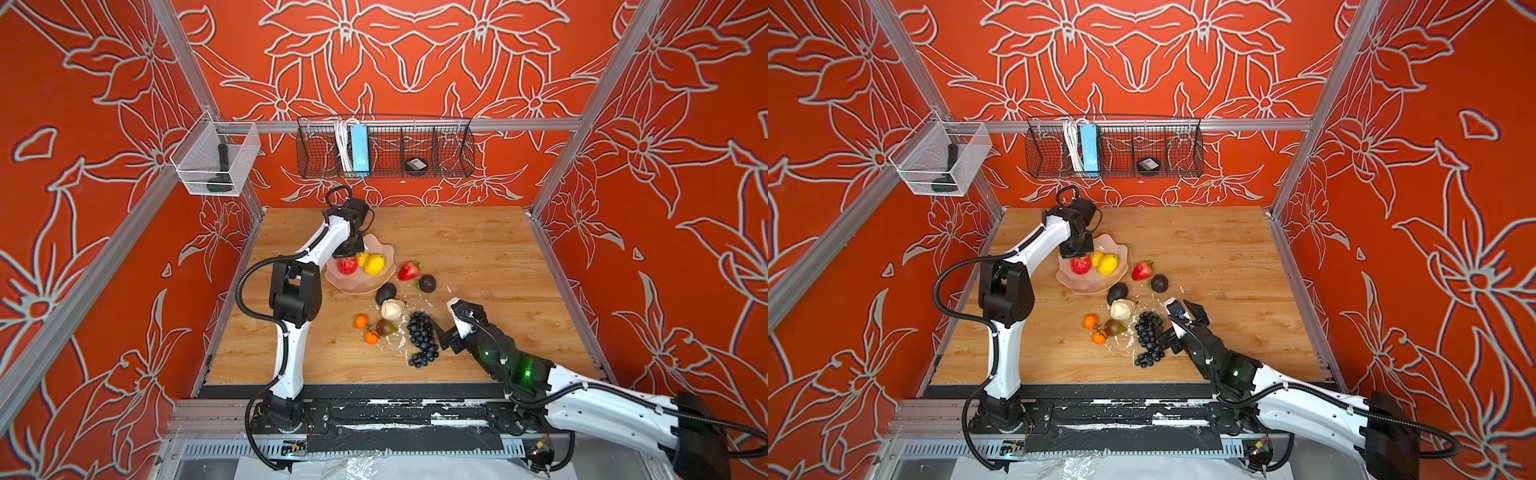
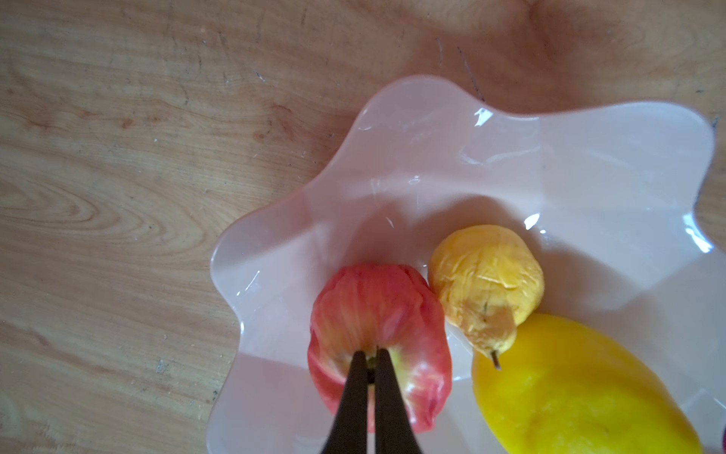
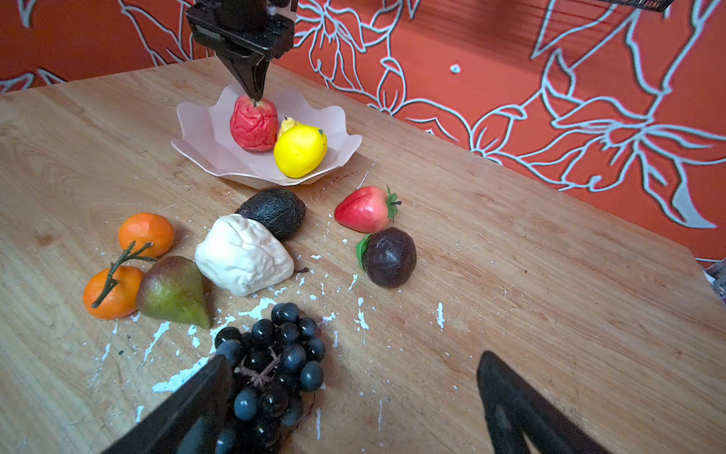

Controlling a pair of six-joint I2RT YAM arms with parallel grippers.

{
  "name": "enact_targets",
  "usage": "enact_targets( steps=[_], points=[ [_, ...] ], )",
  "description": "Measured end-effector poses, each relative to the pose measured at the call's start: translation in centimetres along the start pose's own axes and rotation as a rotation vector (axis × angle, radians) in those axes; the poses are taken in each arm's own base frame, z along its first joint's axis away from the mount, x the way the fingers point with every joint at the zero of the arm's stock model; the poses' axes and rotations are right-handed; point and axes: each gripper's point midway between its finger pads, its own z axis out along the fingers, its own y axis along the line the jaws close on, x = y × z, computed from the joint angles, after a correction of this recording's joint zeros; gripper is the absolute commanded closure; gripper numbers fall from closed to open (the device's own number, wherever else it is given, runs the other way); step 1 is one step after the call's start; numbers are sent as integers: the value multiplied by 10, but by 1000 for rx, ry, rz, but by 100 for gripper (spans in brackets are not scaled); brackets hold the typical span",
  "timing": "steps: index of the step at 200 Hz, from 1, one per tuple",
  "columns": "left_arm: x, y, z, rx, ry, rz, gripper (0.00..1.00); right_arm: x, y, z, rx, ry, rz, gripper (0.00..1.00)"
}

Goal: Arrange fruit in a fruit bowl
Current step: Place the fruit in the fruit bowl.

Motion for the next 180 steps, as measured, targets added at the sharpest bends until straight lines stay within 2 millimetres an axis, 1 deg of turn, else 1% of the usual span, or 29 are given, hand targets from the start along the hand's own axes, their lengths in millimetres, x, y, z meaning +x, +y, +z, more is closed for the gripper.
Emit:
enact_targets(
  steps=[11, 20, 55, 100, 112, 130, 150, 166, 180],
  points=[
    [1, -1, 0, 6, 3, -1, 81, 0, 0, 0, 0, -1, 0, 2],
    [1, -3, 0, 8, 4, 7, 78, 0, 0, 0, 0, 0, 0, 2],
    [4, -8, -1, 20, 8, 12, 71, 0, 0, 1, 0, -1, 0, 2],
    [5, -9, -1, 23, 10, 18, 62, 0, 0, 1, 0, 0, 0, 2],
    [5, -9, -2, 23, 10, 19, 61, 0, 0, 1, 1, 0, 1, 2],
    [5, -8, -5, 20, 2, 18, 53, 2, 0, 1, 4, 8, 6, 2],
    [11, -4, -18, 21, -18, 19, 46, 4, -3, 0, 18, 42, 13, 2],
    [14, 1, -41, 43, -55, 16, 41, -2, -5, -2, 29, 57, 40, 2],
    [14, 7, -68, 76, -111, 3, 39, -10, -11, -3, 52, 68, 75, 2]
  ],
)
